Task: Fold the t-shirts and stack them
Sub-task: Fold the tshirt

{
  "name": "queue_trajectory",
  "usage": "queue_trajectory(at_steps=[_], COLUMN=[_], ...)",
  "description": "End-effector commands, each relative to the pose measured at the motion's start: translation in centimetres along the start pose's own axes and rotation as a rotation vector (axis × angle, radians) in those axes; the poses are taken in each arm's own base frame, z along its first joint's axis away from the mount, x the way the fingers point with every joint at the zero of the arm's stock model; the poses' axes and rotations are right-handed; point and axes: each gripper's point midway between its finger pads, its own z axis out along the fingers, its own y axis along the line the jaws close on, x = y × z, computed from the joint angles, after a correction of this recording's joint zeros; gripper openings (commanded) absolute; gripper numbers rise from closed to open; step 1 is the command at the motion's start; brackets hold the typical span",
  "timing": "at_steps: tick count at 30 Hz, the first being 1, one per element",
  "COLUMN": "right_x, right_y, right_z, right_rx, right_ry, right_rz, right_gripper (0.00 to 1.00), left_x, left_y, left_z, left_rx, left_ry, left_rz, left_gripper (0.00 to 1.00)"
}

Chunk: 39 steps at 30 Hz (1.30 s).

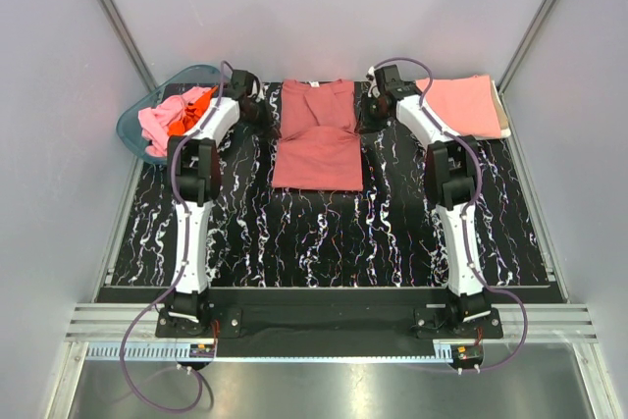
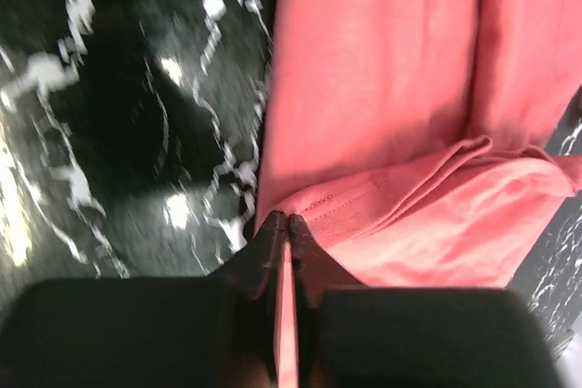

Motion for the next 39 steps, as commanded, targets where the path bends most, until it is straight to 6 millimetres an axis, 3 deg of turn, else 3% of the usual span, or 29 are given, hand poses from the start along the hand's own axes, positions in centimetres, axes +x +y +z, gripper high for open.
queue_trajectory(at_steps=[1,4,6,8,9,10,13,18,20,21,25,30,32,37,39], right_x=[-3.5,-4.4,-4.6,-3.6,-2.9,-2.5,-1.5,-1.0,-1.0,-1.1,-1.5,-3.2,-4.1,-5.9,-5.6], right_y=[0.1,-0.4,0.3,0.9,1.6,1.7,1.9,1.3,1.0,0.8,-0.1,-0.7,-0.4,1.2,1.9], right_z=[-1.1,-2.5,-3.9,-4.7,-4.7,-4.7,-4.4,-2.7,-1.6,-1.3,0.6,1.2,0.5,-4.4,-5.7], right_rx=[0.014,0.027,0.003,-0.023,-0.054,-0.058,-0.066,-0.062,-0.060,-0.059,-0.046,-0.038,-0.036,-0.028,-0.044], right_ry=[-0.088,-0.087,-0.087,-0.062,-0.043,-0.035,-0.022,-0.003,0.001,-0.001,-0.005,-0.036,-0.057,-0.115,-0.110], right_rz=[-0.047,-0.018,-0.013,0.005,0.016,0.023,0.020,0.010,0.009,0.005,0.003,0.005,0.007,0.008,0.037], right_gripper=[0.28,0.36,0.37,0.36,0.35,0.33,0.25,0.23,0.23,0.23,0.24,0.24,0.24,0.29,0.32], left_x=[-3.5,-5.0,-5.0,-3.5,-3.0,-0.8,0.9,2.0,1.0,1.0,-0.9,-1.6,-1.3,-0.9,0.7], left_y=[-2.0,-2.5,-2.6,-2.2,-3.4,-2.5,-3.7,-3.8,-3.8,-3.0,-1.9,-1.2,-2.3,-5.5,-6.2], left_z=[-1.7,-3.9,-5.0,-6.2,-7.1,-6.0,-4.8,-1.6,-0.9,0.3,1.0,0.9,0.3,-5.5,-7.3], left_rx=[0.091,0.071,0.026,-0.046,-0.036,-0.046,-0.009,0.013,0.013,0.001,-0.024,-0.034,0.007,0.054,0.070], left_ry=[-0.089,-0.157,-0.185,-0.191,-0.204,-0.157,-0.143,-0.081,-0.094,-0.082,-0.108,-0.118,-0.104,-0.154,-0.144], left_rz=[0.060,0.125,0.150,0.171,0.185,0.165,0.194,0.190,0.198,0.193,0.181,0.151,0.152,0.196,0.200], left_gripper=[0.22,0.38,0.35,0.34,0.34,0.27,0.25,0.23,0.23,0.23,0.23,0.23,0.23,0.26,0.27])
